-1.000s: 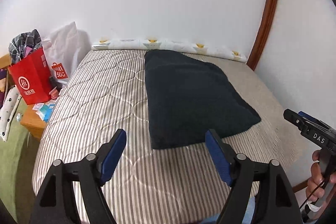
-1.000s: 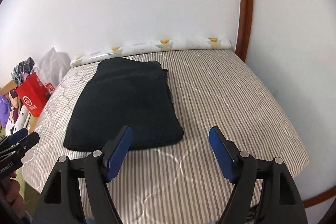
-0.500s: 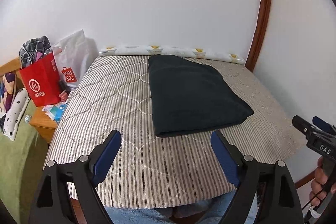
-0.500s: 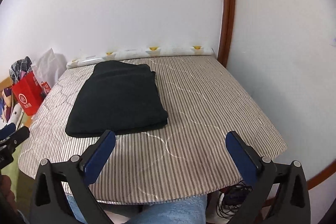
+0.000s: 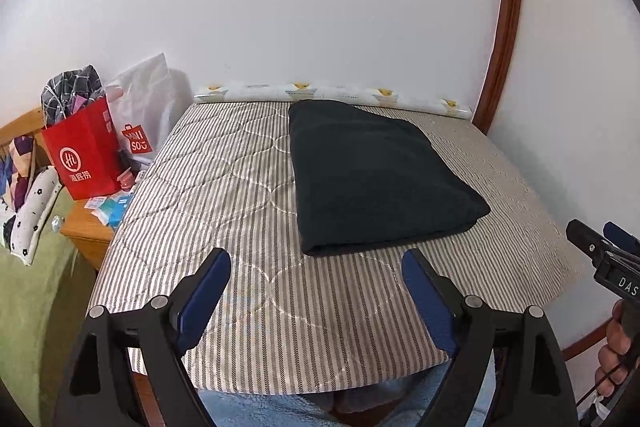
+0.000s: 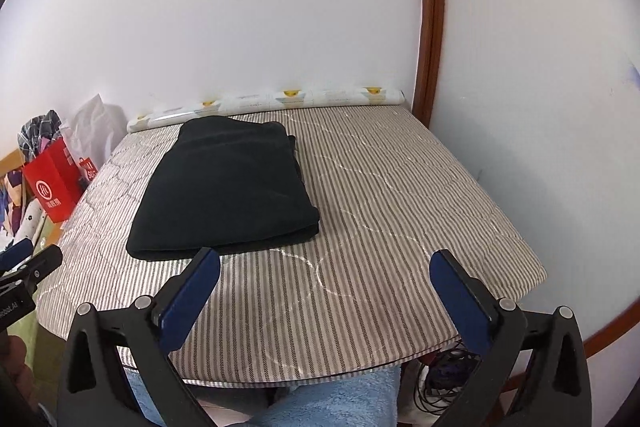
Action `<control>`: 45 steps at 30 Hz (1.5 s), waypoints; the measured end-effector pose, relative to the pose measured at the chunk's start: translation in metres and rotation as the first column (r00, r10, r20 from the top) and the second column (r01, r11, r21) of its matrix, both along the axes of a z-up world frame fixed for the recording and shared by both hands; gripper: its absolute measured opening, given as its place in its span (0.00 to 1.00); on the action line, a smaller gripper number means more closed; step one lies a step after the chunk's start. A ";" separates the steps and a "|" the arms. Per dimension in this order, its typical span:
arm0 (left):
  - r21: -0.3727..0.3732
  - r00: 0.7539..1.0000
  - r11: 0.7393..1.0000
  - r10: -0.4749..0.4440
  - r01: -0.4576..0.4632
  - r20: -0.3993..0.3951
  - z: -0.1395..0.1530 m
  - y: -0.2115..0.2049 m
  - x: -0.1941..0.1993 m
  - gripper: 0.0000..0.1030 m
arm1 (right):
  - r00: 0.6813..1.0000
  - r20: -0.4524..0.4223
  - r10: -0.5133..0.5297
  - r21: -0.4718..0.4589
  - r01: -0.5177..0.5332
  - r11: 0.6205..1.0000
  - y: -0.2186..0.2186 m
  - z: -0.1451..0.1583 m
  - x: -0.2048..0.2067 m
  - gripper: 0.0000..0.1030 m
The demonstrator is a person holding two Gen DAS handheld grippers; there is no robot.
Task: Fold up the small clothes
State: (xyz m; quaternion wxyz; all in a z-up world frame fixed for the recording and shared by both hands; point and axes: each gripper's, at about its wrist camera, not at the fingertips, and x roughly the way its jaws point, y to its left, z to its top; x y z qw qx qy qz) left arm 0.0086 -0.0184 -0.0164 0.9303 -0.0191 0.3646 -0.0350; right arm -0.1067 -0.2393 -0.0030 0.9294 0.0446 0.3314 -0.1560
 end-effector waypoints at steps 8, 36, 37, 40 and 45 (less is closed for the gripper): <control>0.002 1.000 1.000 0.003 -0.003 0.002 0.001 0.001 -0.001 0.84 | 1.000 -0.003 0.002 -0.001 -0.002 1.000 0.001 0.000 0.000 1.00; -0.004 1.000 1.000 0.017 -0.017 -0.004 -0.001 0.006 -0.001 0.84 | 1.000 -0.016 0.006 -0.010 -0.007 1.000 0.003 -0.005 0.000 1.00; -0.004 1.000 1.000 0.017 -0.017 -0.004 -0.001 0.007 -0.001 0.84 | 1.000 -0.016 0.007 -0.011 -0.007 1.000 0.003 -0.005 0.000 1.00; -0.005 1.000 1.000 0.017 -0.017 -0.004 -0.001 0.007 -0.001 0.84 | 1.000 -0.013 0.006 -0.008 -0.006 1.000 0.004 -0.004 -0.001 1.00; -0.004 1.000 1.000 0.020 -0.020 -0.003 0.000 0.007 -0.001 0.84 | 1.000 -0.012 0.006 -0.008 -0.006 1.000 0.005 -0.004 -0.001 1.00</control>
